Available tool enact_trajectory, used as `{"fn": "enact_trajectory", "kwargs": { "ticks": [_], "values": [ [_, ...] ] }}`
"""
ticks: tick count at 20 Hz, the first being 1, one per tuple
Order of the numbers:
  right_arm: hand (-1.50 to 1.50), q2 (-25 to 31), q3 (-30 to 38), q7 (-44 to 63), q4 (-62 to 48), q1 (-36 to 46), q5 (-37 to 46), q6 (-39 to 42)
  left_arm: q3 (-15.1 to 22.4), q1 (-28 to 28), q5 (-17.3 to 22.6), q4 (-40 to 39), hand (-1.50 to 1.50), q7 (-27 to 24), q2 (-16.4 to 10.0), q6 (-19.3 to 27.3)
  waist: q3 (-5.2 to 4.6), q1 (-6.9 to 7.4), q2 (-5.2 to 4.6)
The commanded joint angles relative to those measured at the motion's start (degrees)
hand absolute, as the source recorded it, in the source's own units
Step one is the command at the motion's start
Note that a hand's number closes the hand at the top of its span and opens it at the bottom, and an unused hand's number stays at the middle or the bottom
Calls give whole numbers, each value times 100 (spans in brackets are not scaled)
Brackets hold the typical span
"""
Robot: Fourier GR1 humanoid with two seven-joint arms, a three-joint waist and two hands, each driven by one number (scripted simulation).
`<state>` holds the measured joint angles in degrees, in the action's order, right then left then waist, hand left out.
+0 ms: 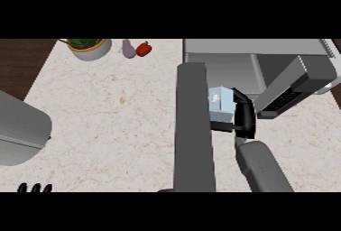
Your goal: Pick up the milk, place it into the microwave and close the microwave
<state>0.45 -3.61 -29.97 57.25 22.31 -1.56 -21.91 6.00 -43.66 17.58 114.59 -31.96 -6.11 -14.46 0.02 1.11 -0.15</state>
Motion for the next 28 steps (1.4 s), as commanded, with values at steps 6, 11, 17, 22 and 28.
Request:
{"fn": "enact_trajectory", "kwargs": {
  "ticks": [6,11,17,22,28],
  "values": [
    [150,137,953,-872,-2786,1677,-380,16,-121,101,-42,-393,-150,-194,-24,-209,6,114,-50],
    [150,357,1132,-1219,-3728,2078,-126,-532,-222,225,88,-215,-150,-7,-133,-246,11,217,-101],
    [150,541,1118,-1308,-4419,2582,96,-753,-232,561,-65,-502,-150,-38,-96,-193,15,340,-167],
    [150,663,1111,-1352,-4713,2854,241,-1167,-300,542,92,-355,-150,35,-187,-293,23,462,-222],
    [150,981,1022,-1685,-4822,2982,471,-1594,-185,540,6,-431,-150,-28,-132,-337,28,547,-259]
  ]
}}
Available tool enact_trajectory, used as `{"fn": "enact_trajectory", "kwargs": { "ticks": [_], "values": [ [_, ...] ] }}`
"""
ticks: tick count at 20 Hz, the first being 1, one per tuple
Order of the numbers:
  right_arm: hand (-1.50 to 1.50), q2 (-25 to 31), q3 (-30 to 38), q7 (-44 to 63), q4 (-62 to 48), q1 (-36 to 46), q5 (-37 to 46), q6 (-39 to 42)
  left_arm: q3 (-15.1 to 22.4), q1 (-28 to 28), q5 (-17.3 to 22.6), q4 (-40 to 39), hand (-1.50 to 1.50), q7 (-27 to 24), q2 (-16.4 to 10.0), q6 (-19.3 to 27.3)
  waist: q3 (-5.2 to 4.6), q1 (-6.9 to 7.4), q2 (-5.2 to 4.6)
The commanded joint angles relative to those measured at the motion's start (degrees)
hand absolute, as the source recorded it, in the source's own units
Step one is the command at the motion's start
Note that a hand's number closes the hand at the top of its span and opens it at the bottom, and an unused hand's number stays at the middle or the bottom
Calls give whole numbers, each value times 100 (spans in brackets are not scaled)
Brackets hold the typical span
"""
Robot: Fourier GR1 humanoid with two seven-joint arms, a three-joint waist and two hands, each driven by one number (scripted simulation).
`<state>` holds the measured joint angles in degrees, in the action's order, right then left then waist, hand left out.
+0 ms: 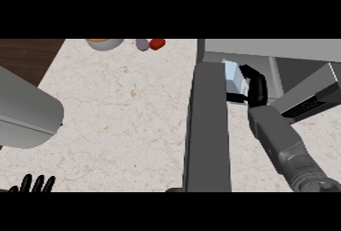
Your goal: Pick up the milk, place it into the microwave and close the microwave
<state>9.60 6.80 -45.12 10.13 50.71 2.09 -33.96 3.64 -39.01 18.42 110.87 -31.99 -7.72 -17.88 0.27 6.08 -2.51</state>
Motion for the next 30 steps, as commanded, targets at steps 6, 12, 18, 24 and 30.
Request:
{"fn": "enact_trajectory", "kwargs": {
  "ticks": [6,12,18,24,30],
  "values": [
    [150,214,349,-317,30,377,-204,-93,-64,215,49,-109,-150,60,4,22,16,97,-74],
    [150,268,388,-516,-49,441,-71,-1007,-90,132,-31,-247,-150,16,-148,-136,5,205,-93],
    [150,396,500,-397,-82,629,-36,-1656,5,358,16,-377,-150,57,-56,-142,6,252,-159],
    [150,371,568,-370,-104,702,-5,-1859,-128,448,94,-321,-150,127,-182,-182,15,318,-173],
    [-150,891,-181,1526,-998,-1,845,-3404,-35,552,-45,-368,-150,160,-195,-180,-50,450,-311]
  ]
}}
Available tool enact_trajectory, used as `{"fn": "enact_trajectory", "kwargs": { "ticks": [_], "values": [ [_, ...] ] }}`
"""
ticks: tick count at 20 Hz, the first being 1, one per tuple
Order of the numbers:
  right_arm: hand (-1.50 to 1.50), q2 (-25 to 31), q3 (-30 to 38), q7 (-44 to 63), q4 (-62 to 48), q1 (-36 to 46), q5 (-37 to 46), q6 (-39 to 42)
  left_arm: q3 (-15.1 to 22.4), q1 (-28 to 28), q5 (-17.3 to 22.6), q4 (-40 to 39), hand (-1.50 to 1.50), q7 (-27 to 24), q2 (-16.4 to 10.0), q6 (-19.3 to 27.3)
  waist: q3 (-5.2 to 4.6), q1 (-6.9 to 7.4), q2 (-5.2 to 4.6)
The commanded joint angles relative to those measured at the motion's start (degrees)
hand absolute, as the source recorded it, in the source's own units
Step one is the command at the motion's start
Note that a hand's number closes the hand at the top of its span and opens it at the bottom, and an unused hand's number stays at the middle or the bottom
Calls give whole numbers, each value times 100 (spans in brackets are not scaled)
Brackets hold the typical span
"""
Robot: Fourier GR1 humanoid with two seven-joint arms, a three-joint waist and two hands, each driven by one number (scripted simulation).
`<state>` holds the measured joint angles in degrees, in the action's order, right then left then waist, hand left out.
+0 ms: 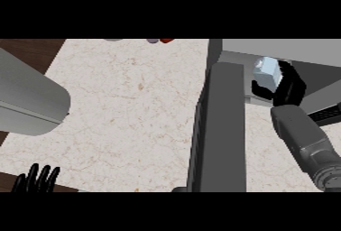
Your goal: Pick up the milk, place it into the microwave and close the microwave
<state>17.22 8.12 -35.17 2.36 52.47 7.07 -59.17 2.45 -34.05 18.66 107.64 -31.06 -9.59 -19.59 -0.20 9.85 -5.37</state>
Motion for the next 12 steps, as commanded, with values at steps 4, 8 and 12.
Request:
{"fn": "enact_trajectory", "kwargs": {
  "ticks": [4,8,12],
  "values": [
    [-150,-280,-696,336,-151,246,709,111,114,105,-110,-157,-150,0,47,-6,58,223,86],
    [-150,-479,-802,205,-90,425,812,499,65,234,-133,-182,-150,42,29,40,71,146,89],
    [-150,-600,-835,190,-133,502,843,793,80,114,-149,-96,-150,15,18,18,76,191,104]
  ]
}}
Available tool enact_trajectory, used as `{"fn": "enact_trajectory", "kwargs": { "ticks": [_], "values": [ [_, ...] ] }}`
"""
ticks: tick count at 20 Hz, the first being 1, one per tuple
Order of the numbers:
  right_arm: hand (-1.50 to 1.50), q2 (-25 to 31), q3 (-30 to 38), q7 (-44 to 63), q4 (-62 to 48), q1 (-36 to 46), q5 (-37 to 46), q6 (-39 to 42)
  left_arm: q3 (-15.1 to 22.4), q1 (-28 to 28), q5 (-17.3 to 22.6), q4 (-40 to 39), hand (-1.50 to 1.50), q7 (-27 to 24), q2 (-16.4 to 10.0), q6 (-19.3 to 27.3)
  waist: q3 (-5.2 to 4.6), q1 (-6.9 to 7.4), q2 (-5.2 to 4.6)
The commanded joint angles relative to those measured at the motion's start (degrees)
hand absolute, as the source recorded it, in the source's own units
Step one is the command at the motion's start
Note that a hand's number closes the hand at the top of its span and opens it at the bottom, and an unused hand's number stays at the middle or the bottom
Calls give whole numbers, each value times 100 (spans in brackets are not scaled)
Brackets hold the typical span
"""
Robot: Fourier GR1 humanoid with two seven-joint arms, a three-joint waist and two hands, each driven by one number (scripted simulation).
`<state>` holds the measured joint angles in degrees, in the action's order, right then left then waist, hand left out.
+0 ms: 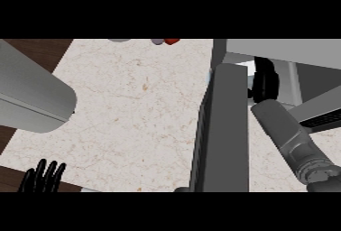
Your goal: Pick up the milk, place it into the microwave and close the microwave
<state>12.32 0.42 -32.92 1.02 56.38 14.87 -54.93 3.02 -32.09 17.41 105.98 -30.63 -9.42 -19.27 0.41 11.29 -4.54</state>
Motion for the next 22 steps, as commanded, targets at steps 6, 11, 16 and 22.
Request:
{"fn": "enact_trajectory", "kwargs": {
  "ticks": [6,11,16,22],
  "values": [
    [-150,-313,-54,-175,45,151,50,918,11,144,-131,-81,-150,-97,35,35,10,-76,4],
    [-150,-609,441,-564,527,77,-459,1380,11,54,-89,-84,-150,-166,123,55,14,-262,105],
    [-150,-490,825,-1030,706,-205,-867,2297,-49,-128,-37,71,-150,-114,47,24,14,-396,143],
    [-150,-743,1181,-1664,755,-627,-1243,3004,17,-185,-42,208,-150,-44,46,-1,1,-560,211]
  ]
}}
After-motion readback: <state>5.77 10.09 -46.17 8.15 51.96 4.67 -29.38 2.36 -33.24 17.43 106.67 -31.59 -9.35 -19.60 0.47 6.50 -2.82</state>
